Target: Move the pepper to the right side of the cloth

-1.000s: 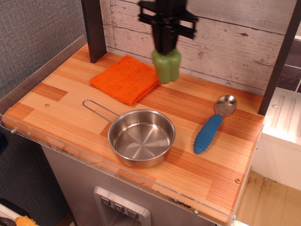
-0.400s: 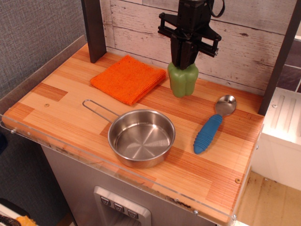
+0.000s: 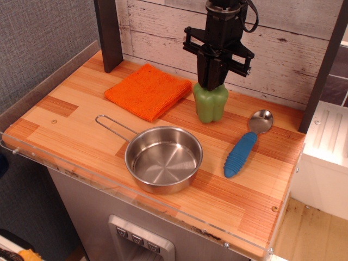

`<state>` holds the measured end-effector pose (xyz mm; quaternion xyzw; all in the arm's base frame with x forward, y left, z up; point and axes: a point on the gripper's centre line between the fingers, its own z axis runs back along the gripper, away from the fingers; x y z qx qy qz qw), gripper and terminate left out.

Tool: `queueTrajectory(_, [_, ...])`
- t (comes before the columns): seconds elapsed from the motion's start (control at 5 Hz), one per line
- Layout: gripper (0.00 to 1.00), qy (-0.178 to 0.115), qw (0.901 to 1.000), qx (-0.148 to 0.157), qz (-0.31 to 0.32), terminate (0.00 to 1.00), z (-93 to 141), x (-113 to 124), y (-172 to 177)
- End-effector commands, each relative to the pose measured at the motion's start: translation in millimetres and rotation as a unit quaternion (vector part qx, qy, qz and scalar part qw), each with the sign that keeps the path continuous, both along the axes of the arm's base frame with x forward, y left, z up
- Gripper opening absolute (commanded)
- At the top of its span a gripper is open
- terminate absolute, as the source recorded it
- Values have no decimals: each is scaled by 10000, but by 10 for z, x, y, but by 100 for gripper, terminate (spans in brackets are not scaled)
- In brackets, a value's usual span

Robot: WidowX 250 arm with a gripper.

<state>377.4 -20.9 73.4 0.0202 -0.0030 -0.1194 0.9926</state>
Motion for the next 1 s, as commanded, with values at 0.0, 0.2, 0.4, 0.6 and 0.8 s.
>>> queueTrajectory(0.0, [100,-92,10000,-15,33,0,138,8,67])
queueTrajectory(0.2, [100,-253,9996,-84,-23,0,297,-17,46])
queueTrajectory(0.4, [100,-452,9988,-185,-73,0,462,-59,2])
queueTrajectory(0.6, [100,-638,9974,-313,-134,0,643,-178,-38])
queueTrajectory(0.8, [100,-789,9957,-470,-141,0,792,-393,-78])
